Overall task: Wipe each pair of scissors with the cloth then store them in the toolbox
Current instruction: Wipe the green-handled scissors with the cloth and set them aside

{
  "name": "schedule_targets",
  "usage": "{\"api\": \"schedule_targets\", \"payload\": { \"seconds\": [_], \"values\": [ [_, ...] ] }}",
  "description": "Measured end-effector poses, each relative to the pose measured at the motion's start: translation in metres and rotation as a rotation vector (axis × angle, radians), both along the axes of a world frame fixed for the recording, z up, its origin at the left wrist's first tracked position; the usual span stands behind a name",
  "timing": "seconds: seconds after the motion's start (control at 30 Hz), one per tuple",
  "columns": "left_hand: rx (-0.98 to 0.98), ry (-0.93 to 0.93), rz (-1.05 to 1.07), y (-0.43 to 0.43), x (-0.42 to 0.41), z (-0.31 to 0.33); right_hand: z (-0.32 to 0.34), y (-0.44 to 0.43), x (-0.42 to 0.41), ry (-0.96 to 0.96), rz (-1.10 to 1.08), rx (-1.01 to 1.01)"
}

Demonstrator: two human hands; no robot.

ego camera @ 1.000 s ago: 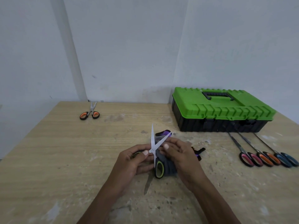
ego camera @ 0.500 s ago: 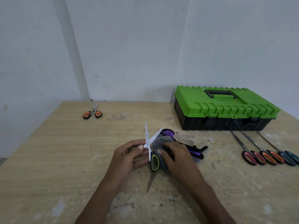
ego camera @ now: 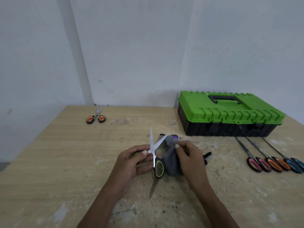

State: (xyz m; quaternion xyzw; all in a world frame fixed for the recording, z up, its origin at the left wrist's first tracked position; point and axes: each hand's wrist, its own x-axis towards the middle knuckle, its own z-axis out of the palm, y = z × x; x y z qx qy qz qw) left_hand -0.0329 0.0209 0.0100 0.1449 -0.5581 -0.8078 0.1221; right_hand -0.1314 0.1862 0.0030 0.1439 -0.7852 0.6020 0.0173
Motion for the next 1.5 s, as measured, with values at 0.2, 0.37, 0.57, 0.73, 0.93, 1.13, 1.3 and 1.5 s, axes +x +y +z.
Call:
{"api": "schedule_targets", "payload": {
  "seconds": [0.2, 0.37, 0.57, 0.73, 0.93, 1.13, 1.3, 1.5],
  "values": [
    [0.01, 0.019, -0.075, 0.009, -0.001, 0.0, 0.007, -0.008, 0.01, -0.567, 0.301, -0.579],
    [-0.037, -0.001, -0.105, 0.005, 0.0, -0.004, 0.008, -0.007, 0.006, -0.561, 0.37, -0.622],
    [-0.057, -0.001, -0.134, 0.01, 0.0, -0.005, 0.005, -0.01, 0.004, -0.526, 0.258, -0.573],
    [-0.042, -0.014, -0.144, 0.016, -0.003, -0.008, 0.005, -0.005, -0.006, -0.501, 0.045, -0.679],
    [-0.115, -0.04, -0.105, 0.008, 0.0, -0.01, 0.017, 0.03, -0.021, 0.064, -0.254, -0.518],
    [-0.163, -0.035, -0.108, 0.011, -0.001, -0.009, -0.008, -0.002, 0.021, 0.585, 0.083, 0.353],
    [-0.18, -0.029, -0.106, 0.01, 0.003, -0.011, -0.007, 0.0, 0.001, 0.601, -0.038, 0.339],
    [-0.169, -0.028, -0.054, 0.01, 0.001, -0.012, -0.007, 0.007, 0.013, 0.752, 0.105, 0.499]
  ]
}}
